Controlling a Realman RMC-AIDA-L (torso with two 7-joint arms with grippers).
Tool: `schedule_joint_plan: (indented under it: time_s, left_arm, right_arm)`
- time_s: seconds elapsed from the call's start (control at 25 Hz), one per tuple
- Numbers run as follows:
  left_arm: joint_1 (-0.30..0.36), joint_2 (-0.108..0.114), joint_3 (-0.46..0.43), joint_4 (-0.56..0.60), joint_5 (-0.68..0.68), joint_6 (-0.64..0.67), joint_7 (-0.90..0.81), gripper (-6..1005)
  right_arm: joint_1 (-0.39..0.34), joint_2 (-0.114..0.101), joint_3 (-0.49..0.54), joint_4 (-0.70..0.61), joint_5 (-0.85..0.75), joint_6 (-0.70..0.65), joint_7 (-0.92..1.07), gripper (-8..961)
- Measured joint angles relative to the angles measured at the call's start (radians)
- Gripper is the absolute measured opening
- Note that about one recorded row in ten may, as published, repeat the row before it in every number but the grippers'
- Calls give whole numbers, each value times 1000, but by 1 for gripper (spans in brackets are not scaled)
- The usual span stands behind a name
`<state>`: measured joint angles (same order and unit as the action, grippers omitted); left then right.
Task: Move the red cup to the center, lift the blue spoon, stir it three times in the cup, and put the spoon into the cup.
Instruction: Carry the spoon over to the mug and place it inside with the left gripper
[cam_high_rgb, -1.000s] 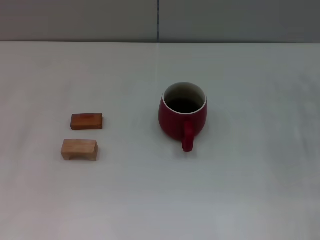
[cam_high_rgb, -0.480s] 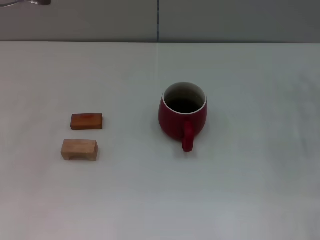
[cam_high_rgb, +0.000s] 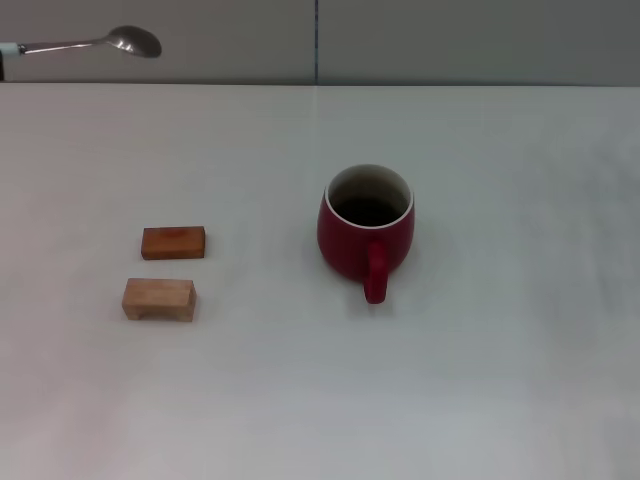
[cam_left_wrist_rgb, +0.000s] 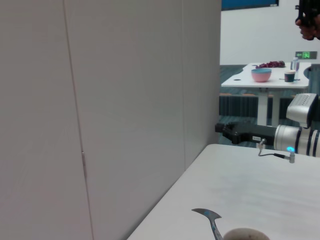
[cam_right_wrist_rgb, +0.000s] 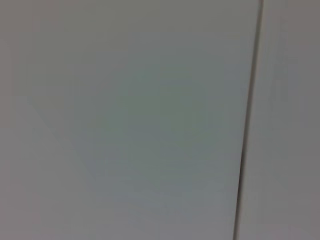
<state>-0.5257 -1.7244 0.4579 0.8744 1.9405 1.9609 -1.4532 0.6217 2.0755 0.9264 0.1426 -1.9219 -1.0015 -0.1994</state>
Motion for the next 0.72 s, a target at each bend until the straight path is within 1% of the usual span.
schedule_joint_plan:
  time_s: [0.16, 0.24, 0.32, 0.4, 0.44, 0.48, 0.52, 0.56, 0.6, 0.64, 0.68, 0.72]
  left_arm:
    - [-12, -17, 34, 34, -4, 16, -3, 168]
    - [-13, -20, 42, 40, -5, 17, -4, 168]
    - [-18, -31, 67, 66, -7, 18, -11, 168]
    - [-22, -45, 92, 98, -8, 19, -22, 168]
    - [-25, -62, 114, 136, -8, 19, -32, 168]
    - [-27, -72, 122, 158, -7, 19, -38, 168]
    - [-27, -72, 122, 158, -7, 19, -38, 168]
    - [-33, -91, 134, 197, -5, 19, -49, 168]
    - [-33, -91, 134, 197, -5, 19, -49, 168]
    - [-40, -107, 146, 233, -4, 20, -61, 168]
    - [-44, -113, 155, 247, -4, 20, -67, 168]
    - [-44, -113, 155, 247, -4, 20, -67, 168]
  right_arm:
    - [2, 0, 6, 0, 0, 0, 0, 44]
    - [3, 0, 7, 0, 0, 0, 0, 44]
    - [4, 0, 7, 0, 0, 1, 0, 44]
    - [6, -1, 8, -1, 0, 5, 0, 43]
    - [8, -1, 9, -2, 0, 9, 0, 43]
    - [8, -1, 9, -2, 0, 9, 0, 43]
    - [9, -1, 9, -3, 0, 10, 0, 43]
    - [10, -1, 9, -4, 0, 10, 0, 43]
    - [10, -1, 9, -4, 0, 10, 0, 43]
    - [10, -2, 9, -4, 0, 10, 0, 44]
    - [10, -2, 9, -4, 0, 11, 0, 44]
    - [10, -2, 9, -4, 0, 11, 0, 44]
